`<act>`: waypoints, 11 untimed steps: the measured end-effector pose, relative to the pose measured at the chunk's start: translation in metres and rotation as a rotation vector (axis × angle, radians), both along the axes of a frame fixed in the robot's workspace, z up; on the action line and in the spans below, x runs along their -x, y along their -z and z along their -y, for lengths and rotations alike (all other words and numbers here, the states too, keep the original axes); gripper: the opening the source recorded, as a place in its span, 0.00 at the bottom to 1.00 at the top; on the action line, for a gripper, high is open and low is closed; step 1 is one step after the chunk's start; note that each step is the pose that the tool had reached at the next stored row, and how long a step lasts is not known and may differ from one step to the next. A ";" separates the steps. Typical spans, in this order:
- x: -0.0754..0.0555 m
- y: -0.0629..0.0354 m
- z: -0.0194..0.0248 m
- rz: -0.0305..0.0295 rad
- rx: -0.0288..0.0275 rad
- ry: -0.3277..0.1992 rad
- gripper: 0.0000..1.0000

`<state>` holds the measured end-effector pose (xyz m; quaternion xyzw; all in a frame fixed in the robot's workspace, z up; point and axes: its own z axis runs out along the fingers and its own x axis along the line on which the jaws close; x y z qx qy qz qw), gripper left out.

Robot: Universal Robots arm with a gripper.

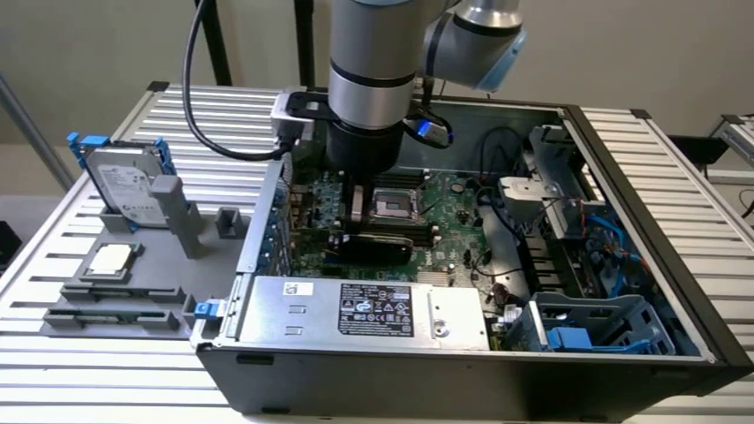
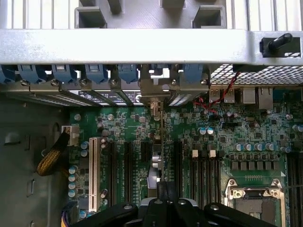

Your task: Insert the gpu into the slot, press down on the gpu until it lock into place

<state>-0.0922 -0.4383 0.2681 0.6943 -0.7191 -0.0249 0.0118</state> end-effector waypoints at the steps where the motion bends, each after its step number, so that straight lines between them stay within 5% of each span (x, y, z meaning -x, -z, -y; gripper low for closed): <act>1: 0.000 0.0007 -0.0001 0.0001 0.0006 0.000 0.11; 6: 0.000 0.0003 -0.0004 0.0011 -0.0005 0.000 0.11; 11: 0.000 -0.0218 -0.0002 0.0006 0.0005 0.000 0.11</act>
